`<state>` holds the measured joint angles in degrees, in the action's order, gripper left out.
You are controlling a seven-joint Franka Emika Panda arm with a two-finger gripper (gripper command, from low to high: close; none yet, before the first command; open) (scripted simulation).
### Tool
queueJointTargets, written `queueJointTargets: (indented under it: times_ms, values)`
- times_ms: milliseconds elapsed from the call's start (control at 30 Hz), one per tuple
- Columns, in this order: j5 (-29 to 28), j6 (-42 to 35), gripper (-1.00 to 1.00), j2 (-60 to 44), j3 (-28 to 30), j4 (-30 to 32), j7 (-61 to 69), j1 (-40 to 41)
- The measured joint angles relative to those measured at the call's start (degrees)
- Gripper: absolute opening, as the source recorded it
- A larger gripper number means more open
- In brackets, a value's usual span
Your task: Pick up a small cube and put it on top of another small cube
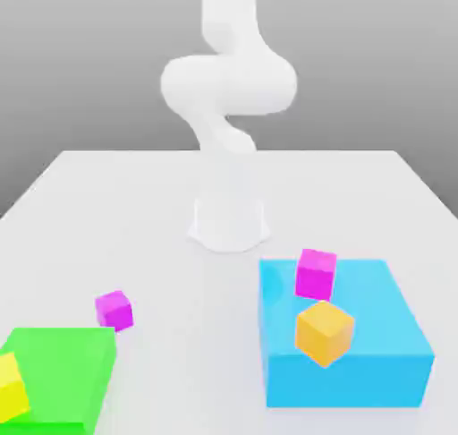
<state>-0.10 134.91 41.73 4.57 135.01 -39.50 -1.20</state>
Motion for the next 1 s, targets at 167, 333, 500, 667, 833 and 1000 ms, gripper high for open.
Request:
queueJointTargets:
  times_ms: [167,333,500,667,833,1000]
  values:
    - [0.30,6.61,0.00,-8.96,9.05,6.79,13.85,-1.94]
    - [0.66,13.03,0.00,-17.64,17.13,13.33,27.19,-3.53]
    - [1.11,19.39,0.00,-26.32,24.22,19.86,40.53,-4.38]
    - [0.83,25.76,0.00,-34.70,29.91,26.38,53.34,-3.82]
    - [-0.45,31.02,0.00,-41.21,32.35,30.78,62.24,-0.72]
    - [7.83,33.59,0.00,-45.29,28.97,29.61,69.18,0.47]
